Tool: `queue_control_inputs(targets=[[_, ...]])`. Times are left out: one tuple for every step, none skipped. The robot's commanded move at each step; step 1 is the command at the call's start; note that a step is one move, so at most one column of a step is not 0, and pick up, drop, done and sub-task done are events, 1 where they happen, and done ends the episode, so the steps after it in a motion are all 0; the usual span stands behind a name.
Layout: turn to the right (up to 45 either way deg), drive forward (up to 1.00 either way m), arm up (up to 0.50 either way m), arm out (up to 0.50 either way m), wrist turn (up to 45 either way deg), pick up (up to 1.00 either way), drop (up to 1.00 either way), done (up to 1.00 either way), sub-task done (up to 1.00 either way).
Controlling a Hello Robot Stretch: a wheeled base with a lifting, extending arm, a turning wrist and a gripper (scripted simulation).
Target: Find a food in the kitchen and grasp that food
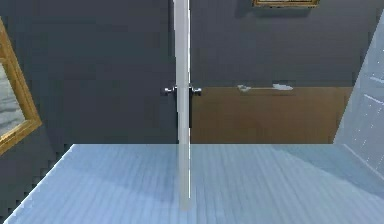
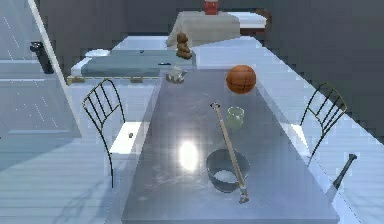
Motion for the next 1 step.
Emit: queue_control_inputs(targets=[[3.0, 0.0, 0.0, 0.0, 0.0, 0.0, 0.0, 0.0, 0.0]])
